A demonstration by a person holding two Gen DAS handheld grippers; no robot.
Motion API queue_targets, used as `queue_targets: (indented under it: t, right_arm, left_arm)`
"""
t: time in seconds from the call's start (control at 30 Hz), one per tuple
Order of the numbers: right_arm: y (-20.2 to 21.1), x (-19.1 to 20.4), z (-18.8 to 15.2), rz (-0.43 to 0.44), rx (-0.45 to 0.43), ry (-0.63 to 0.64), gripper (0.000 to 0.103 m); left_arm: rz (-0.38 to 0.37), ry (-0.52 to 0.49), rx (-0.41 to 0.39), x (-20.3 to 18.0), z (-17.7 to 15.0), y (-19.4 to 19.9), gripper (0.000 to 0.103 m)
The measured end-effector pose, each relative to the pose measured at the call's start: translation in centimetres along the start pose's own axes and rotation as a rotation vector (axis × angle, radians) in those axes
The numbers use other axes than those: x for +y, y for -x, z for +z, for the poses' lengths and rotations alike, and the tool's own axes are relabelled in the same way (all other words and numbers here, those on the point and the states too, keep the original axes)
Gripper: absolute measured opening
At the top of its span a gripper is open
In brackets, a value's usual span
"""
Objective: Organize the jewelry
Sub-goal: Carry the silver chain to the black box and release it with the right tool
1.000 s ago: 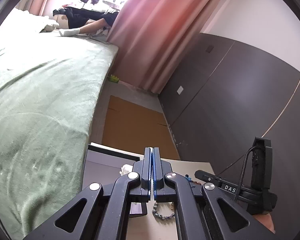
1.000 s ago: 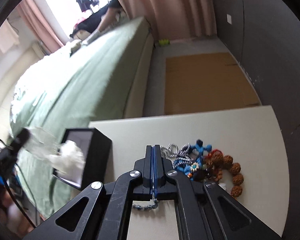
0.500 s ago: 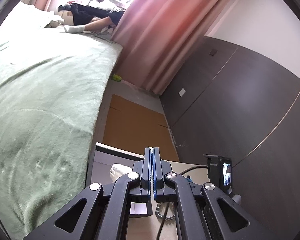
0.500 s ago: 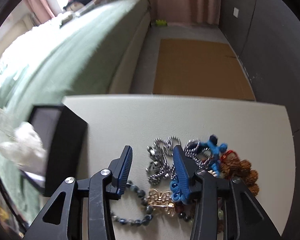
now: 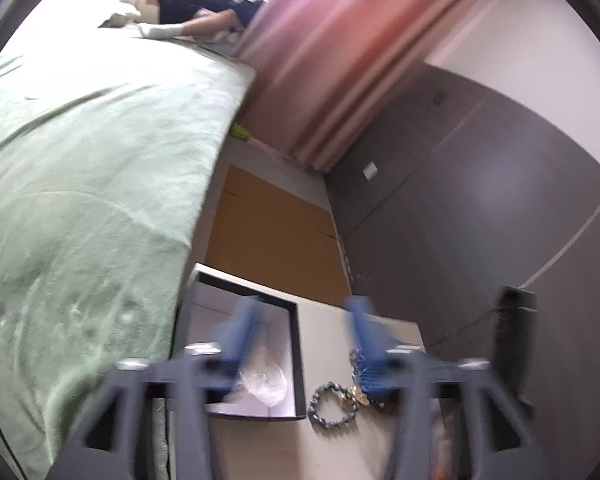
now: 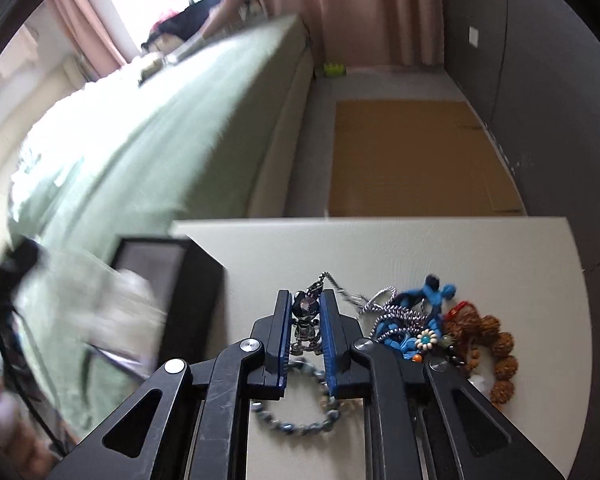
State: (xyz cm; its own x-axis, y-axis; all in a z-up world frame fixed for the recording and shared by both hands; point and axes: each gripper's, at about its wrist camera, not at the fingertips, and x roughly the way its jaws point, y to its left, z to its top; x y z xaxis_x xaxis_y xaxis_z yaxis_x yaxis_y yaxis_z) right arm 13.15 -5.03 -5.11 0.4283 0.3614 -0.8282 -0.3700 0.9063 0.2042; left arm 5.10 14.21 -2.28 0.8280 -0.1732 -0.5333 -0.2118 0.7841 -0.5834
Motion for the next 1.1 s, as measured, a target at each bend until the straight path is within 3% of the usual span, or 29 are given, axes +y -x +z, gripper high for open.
queue_targets:
  t: [0.07,0.47,0.8,1.1]
  right_arm:
    - [1.5,0.5,0.7,0.015,-0.036,-0.013,0.015]
    - [13.1,5.8,5.1,-0.015,-0.287,0.070,0.015]
    - [18.9,12.0,7.4,-0.077,-0.396,0.162,0.015]
    - [21.8,16.7,9.0,-0.069,-0.462,0.206,0.015]
  left_arm:
    - [0.008,0.005,-0.042,0.4,0.3,0.9,0.074]
    - [0.000,0.073,-0.087,2.6,1.8,3.3,0.075]
    - [0.009,0.125,-0.136,4.8,2.7,5.6,0.075]
    - [0.011,0.167,-0.157,6.6,3.2,6.9,0.076]
